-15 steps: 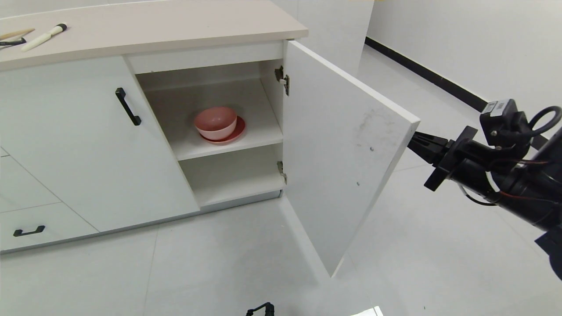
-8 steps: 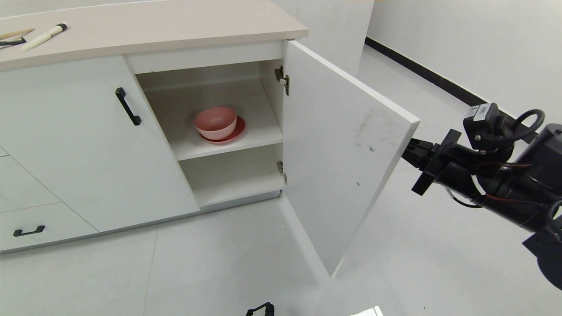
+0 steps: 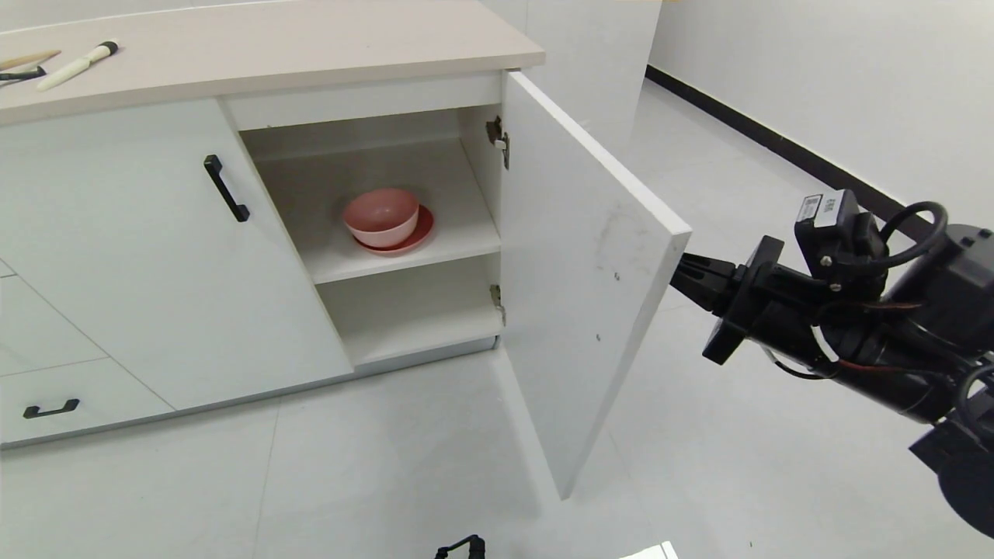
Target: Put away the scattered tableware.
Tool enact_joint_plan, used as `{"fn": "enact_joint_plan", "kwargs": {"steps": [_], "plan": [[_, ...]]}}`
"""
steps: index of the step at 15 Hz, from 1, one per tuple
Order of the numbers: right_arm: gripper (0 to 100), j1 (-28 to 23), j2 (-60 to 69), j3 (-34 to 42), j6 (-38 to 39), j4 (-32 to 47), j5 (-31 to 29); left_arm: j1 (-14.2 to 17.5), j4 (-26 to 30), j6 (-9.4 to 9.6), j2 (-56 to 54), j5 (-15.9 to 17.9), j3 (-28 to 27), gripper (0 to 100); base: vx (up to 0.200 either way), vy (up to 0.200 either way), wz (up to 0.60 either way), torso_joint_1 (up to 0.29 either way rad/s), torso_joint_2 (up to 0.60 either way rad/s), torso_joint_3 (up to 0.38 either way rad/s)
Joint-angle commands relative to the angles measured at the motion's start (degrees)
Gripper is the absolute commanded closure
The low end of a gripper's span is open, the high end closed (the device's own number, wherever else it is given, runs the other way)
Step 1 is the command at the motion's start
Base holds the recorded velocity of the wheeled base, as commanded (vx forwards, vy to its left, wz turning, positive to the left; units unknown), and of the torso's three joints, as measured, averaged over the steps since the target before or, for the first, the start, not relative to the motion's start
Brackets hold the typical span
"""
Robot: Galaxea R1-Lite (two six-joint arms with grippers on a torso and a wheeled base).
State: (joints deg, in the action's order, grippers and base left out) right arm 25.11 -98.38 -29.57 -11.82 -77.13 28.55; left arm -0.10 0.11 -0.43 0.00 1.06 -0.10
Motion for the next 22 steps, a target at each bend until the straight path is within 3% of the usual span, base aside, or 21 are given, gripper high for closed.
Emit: {"fn": "enact_joint_plan", "kwargs": {"steps": [1,11,22], "plan": [[100,1.78,0.03,-0.40,0.05,-0.04,0.01,0.01,-0.02,-0.01,0.09,-0.01,0.01,0,0.000,0.000,0.00,0.000,0.00,0.000],[100,11.10,-8.58,-9.01,0.05,-0.04,0.01,0.01,-0.02,0.08,0.09,-0.01,0.01,0,0.000,0.000,0.00,0.000,0.00,0.000],[100,15.40,-17.55,-18.94,-0.04,-0.21,0.01,0.01,-0.11,-0.10,0.09,-0.01,0.01,0,0.000,0.000,0.00,0.000,0.00,0.000]]}}
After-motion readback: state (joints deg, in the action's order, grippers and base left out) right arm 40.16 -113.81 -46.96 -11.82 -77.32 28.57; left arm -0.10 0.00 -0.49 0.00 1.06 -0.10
